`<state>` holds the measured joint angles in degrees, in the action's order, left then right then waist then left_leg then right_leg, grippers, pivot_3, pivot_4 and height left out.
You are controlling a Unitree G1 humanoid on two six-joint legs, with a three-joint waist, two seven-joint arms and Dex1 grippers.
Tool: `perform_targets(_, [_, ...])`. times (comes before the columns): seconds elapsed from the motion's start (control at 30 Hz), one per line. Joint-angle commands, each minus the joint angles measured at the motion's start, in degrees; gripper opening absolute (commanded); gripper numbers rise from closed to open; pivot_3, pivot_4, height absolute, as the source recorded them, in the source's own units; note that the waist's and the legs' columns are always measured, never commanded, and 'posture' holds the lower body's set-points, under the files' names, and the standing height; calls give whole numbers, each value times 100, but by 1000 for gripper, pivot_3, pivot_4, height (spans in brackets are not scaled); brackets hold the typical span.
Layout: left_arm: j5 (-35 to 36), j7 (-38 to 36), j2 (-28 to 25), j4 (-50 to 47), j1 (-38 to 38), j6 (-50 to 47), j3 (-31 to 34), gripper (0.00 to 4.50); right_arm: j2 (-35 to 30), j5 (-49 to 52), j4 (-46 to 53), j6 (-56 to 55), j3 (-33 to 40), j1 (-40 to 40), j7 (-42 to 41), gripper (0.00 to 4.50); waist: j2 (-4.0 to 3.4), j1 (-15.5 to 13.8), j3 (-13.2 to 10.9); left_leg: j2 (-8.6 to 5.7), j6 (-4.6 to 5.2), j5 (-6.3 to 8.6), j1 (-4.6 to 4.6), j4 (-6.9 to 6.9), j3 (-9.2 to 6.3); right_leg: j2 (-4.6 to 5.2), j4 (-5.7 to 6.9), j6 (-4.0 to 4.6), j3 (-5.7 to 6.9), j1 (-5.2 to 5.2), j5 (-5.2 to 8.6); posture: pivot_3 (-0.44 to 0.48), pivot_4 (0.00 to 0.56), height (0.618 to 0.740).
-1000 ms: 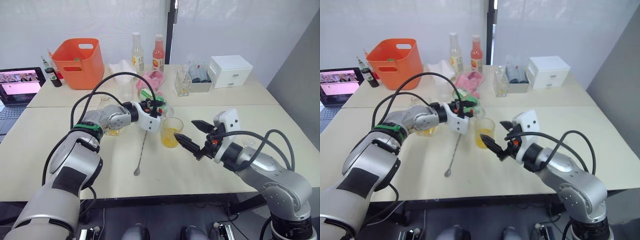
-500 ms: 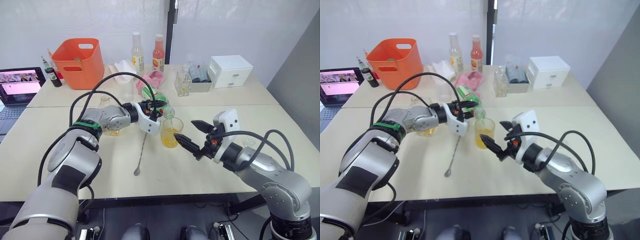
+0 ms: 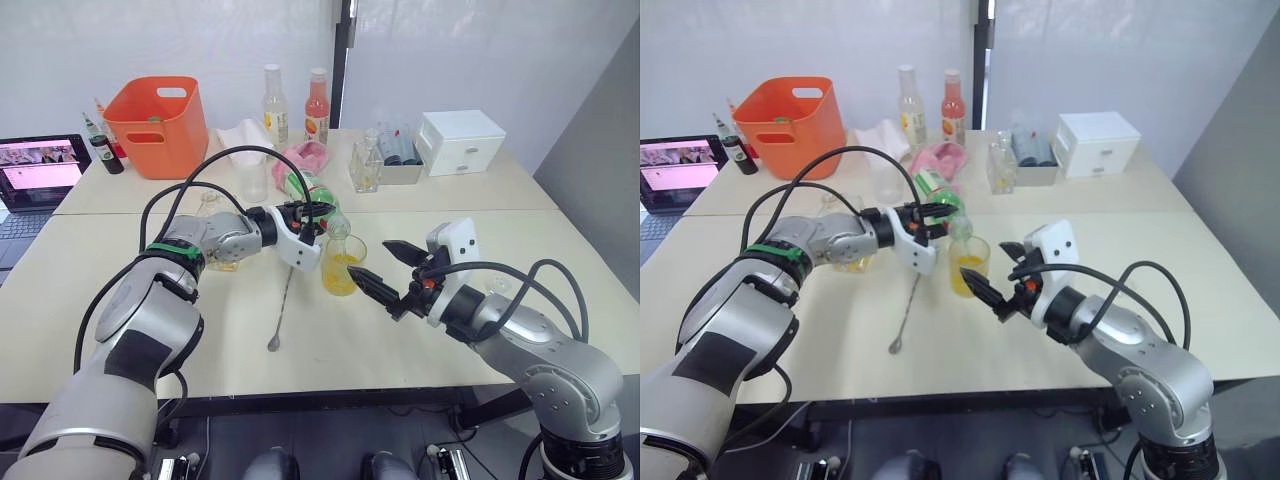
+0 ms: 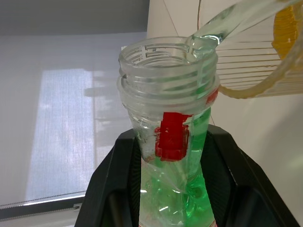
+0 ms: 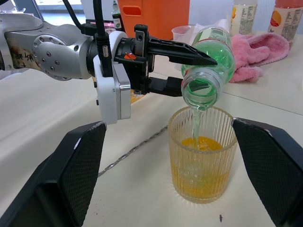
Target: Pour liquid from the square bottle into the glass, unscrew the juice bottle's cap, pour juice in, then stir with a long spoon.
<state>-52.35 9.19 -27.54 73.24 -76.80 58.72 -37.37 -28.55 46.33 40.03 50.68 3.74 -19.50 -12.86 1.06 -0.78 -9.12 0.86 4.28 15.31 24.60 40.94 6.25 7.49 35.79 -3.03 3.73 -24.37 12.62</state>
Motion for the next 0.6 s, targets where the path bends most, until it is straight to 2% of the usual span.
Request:
perform_targets(0.03, [77,225,-19,-96,-339,-17,74,1418,23,99,216,-41,94,-46,8,4477,0,1,0,0,0,0,0,0,0,0,0,0,0,0,0,0,150,740])
perform_targets(0.47, [61,213,-14,-84,-333,-17,59,1418,-2,101,209,-43,108,-55,-18,4477,0,2,0,0,0,0,0,1,1,0,1,0,0,0,0,0,150,740])
perform_targets(0.6, [285,-199,35,1,-252,53,176,1418,-2,96,207,-43,113,-37,-17,4477,0,2,0,0,0,0,0,1,1,0,1,0,0,0,0,0,150,740])
